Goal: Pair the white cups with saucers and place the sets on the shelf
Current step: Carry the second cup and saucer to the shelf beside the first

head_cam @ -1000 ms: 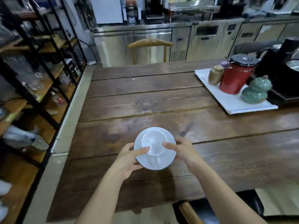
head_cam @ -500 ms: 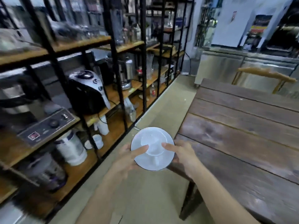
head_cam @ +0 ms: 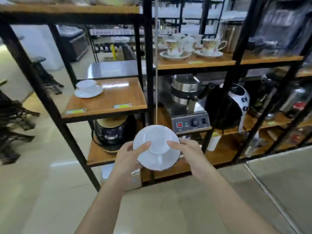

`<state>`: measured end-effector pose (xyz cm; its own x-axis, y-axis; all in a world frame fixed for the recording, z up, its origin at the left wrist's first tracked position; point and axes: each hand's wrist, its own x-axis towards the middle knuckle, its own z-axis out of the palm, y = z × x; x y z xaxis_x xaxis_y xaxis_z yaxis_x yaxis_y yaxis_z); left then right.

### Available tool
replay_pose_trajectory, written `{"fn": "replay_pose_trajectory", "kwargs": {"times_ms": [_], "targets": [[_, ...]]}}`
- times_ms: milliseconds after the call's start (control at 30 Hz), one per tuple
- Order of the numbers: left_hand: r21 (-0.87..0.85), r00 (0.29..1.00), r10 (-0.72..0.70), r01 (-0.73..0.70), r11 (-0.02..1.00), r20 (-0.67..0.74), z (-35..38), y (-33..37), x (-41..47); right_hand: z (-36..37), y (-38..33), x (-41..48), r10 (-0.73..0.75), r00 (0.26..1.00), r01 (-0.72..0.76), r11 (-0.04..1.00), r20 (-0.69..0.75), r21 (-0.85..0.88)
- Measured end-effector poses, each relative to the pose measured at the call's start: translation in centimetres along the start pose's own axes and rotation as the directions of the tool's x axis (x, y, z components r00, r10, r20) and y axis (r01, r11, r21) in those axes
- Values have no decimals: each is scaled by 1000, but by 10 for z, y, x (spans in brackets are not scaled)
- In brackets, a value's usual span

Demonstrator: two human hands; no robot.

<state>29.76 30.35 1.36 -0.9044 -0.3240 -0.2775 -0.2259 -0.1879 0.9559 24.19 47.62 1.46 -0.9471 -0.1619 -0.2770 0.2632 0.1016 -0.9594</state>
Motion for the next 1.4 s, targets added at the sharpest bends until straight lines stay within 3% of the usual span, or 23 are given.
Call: {"fn": "replay_pose_trajectory", "kwargs": {"times_ms": [133, 300, 533, 933, 1133, 1400], "targets": [[-30, 991, -2, -2, 1000, -133, -49, 13, 30, 61, -14, 48, -2, 991, 7, 999, 134, -36], [-94, 963, -43, 19, 995, -265, -84, 31, 91, 120, -28, 121, -1, 980, 13, 998, 200, -61], [-124, 954, -13, -26, 992, -300, -99, 73, 199, 163, -71, 229, -27, 971, 26, 1000, 239, 6], [-130, 954, -38, -1, 992, -298, -86, 119, 353, 190, -108, 364, 15, 999, -17, 999, 40, 42], [-156, 964, -155, 123, 980, -216, -84, 131, 411, 204, -111, 412, -7, 991, 10, 1000, -136, 17], [-81, 950, -209, 195, 977, -232, -85, 134, 463, 217, -108, 445, 1, 965, -10, 999, -263, -33]]}}
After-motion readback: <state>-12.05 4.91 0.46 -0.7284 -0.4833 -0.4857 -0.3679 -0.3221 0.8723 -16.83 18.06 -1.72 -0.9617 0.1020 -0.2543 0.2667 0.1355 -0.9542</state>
